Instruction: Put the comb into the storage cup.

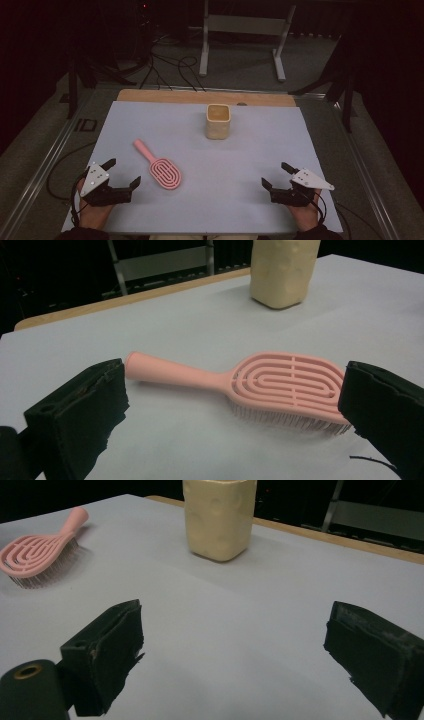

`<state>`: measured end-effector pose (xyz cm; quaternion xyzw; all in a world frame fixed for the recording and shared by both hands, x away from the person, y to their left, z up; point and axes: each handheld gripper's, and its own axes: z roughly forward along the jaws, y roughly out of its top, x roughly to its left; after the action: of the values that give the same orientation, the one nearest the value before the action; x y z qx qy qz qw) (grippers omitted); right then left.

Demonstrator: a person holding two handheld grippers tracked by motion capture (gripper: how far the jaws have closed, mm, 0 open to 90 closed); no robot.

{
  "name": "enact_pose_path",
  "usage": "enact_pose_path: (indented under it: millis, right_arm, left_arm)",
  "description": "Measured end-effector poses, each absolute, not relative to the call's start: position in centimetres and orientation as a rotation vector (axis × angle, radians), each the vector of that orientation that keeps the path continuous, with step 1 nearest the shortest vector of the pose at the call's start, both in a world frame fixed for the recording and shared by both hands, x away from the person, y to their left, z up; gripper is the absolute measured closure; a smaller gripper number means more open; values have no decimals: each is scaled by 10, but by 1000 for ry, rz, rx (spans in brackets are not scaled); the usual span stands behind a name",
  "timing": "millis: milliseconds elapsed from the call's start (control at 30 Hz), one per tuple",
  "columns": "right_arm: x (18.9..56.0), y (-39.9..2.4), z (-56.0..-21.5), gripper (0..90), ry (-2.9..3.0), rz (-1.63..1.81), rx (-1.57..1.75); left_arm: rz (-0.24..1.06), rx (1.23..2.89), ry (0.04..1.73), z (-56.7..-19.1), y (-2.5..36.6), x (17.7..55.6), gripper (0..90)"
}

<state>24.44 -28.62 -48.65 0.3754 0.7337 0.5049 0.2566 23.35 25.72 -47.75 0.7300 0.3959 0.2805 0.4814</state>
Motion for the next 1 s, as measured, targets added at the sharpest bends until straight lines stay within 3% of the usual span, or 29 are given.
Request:
enact_pose_path:
  millis: [1000]
  right_arm:
    - [247,-283,-491,83,2008,1350,1029]
  left_arm:
    - [639,1799,956,-473,249,253,7]
